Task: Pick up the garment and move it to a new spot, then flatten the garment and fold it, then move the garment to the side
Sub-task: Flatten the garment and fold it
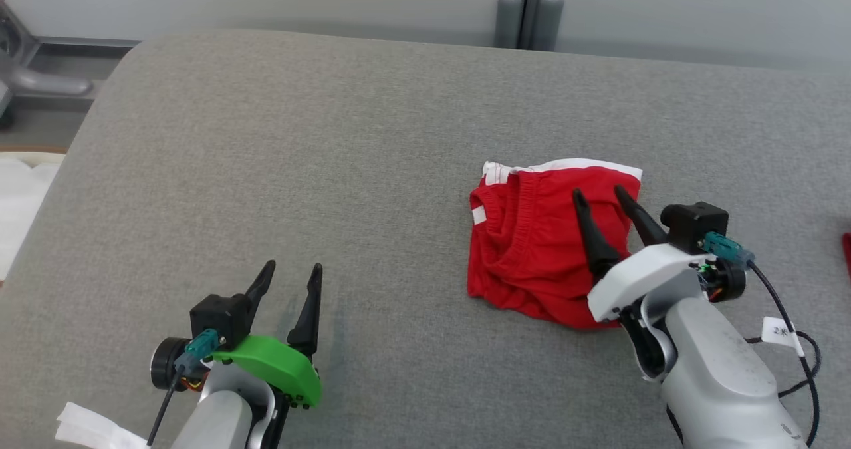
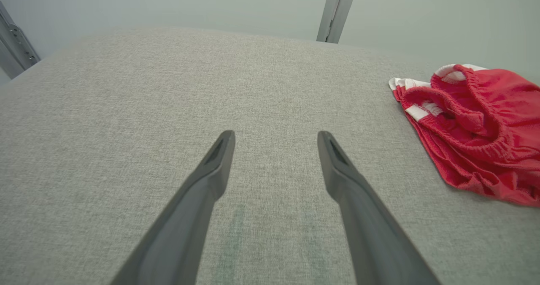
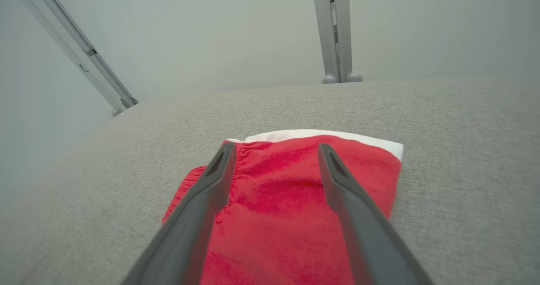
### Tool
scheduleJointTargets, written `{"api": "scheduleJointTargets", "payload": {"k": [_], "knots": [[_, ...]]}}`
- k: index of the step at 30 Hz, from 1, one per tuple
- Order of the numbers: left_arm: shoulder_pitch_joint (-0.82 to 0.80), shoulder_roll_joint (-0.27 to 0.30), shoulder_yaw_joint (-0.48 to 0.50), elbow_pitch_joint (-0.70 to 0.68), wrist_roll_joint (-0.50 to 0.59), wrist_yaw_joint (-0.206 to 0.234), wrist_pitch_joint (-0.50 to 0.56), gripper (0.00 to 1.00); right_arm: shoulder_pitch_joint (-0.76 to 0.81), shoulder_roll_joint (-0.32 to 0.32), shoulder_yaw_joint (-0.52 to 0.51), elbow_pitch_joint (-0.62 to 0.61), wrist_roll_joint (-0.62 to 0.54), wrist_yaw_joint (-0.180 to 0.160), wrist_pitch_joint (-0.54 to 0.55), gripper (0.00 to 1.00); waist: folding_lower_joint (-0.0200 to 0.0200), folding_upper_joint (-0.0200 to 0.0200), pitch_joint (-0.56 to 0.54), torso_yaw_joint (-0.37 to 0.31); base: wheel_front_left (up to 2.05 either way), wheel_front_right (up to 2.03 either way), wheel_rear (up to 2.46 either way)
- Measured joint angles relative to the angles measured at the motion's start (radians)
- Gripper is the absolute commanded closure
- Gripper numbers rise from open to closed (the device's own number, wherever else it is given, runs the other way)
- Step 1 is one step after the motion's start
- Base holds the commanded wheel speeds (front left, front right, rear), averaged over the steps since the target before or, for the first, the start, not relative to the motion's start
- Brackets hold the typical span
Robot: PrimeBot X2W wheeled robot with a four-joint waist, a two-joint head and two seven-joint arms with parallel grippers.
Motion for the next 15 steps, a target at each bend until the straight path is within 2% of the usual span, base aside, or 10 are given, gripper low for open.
{"api": "scheduleJointTargets", "payload": {"k": [7,15], "knots": [[0.024,0.0,0.046,-0.079,0.068,0.0,0.0,0.0,0.12,-0.001,-0.182,-0.136,-0.234,0.0,0.0,0.0,0.0,0.0,0.001,-0.076,0.0,0.0,0.0],[0.096,-0.001,0.098,-0.178,0.165,-0.001,0.0,0.0,0.252,-0.001,-0.246,-0.228,-0.33,0.0,0.0,0.0,0.0,0.0,-0.008,-0.153,0.0,0.0,0.0]]}}
